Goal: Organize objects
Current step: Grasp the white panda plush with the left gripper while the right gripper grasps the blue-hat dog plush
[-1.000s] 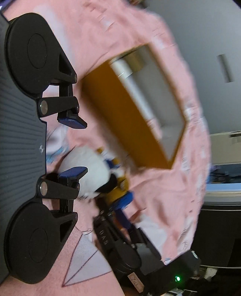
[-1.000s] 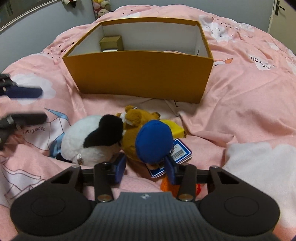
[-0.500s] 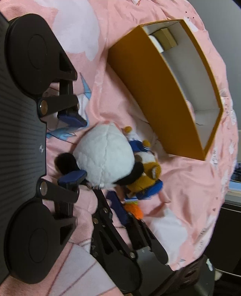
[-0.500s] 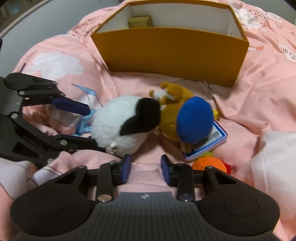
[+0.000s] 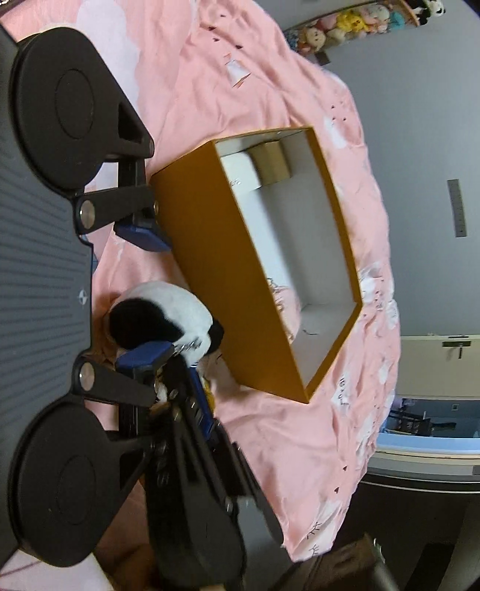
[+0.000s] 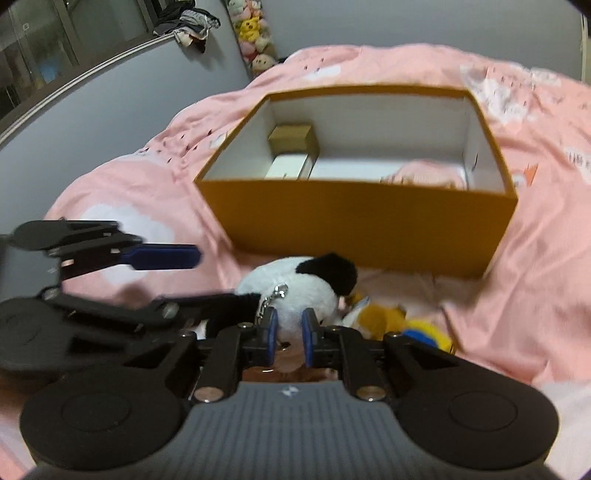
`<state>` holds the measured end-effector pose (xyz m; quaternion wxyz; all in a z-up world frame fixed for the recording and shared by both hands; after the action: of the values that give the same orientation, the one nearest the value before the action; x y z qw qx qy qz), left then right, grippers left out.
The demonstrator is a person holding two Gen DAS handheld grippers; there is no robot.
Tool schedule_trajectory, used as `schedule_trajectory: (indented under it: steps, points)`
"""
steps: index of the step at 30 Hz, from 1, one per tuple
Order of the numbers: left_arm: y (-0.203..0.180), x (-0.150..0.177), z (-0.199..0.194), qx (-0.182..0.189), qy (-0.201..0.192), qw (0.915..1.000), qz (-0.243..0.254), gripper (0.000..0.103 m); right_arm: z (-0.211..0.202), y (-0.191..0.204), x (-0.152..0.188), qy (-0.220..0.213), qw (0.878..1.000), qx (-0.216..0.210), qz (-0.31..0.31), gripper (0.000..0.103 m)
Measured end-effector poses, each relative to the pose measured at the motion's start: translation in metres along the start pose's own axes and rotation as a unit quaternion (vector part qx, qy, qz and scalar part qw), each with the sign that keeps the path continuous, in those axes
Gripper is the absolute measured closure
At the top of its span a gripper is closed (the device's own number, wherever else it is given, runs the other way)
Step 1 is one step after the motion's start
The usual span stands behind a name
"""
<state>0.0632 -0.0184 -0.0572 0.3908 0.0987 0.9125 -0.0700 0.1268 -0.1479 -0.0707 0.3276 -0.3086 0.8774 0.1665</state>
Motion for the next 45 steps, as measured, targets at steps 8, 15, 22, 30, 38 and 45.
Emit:
schedule_trajectory:
  steps: [8, 15, 22, 30, 38, 45]
  points:
    - [-0.006, 0.01, 0.028, 0.03, 0.035, 0.9989, 0.002, 0.039, 0.006, -0.012, -0.01, -0.019, 0.999, 0.028, 0.027, 0.08]
    - [-0.004, 0.004, 0.051, -0.003, 0.022, 0.9997, -0.005, 0.04, -0.01, -0.028, -0.01, -0.031, 0.995, 0.068, 0.059, 0.071]
    - [0.002, -0.001, 0.064, -0.005, 0.002, 0.9995, -0.032, 0.04, -0.038, -0.063, 0.012, -0.002, 0.981, 0.115, 0.154, 0.048]
    - [0.016, -0.001, 0.079, 0.002, 0.009, 0.9973, -0.073, 0.032, -0.025, -0.054, 0.026, 0.036, 0.984, 0.072, 0.156, 0.039]
    - [0.031, 0.005, 0.087, 0.032, 0.016, 0.9912, -0.128, 0.026, -0.023, -0.024, 0.024, 0.035, 0.995, 0.062, 0.075, 0.041]
    - [0.032, 0.006, 0.082, 0.042, 0.011, 0.9896, -0.137, 0.038, -0.008, -0.026, 0.024, 0.042, 0.993, 0.078, 0.074, 0.056]
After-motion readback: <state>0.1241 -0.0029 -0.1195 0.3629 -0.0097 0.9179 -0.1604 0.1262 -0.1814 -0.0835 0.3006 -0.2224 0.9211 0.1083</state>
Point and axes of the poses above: each gripper's, at about its wrist camera, not at the fingertips, and z roughly the way its jaws point, y to its left, x to its underside, the point moved 3 cm from there along z, roughly the way its jaws point, and after that the axes turned 9 degrees about x, right-handed, at the moved point
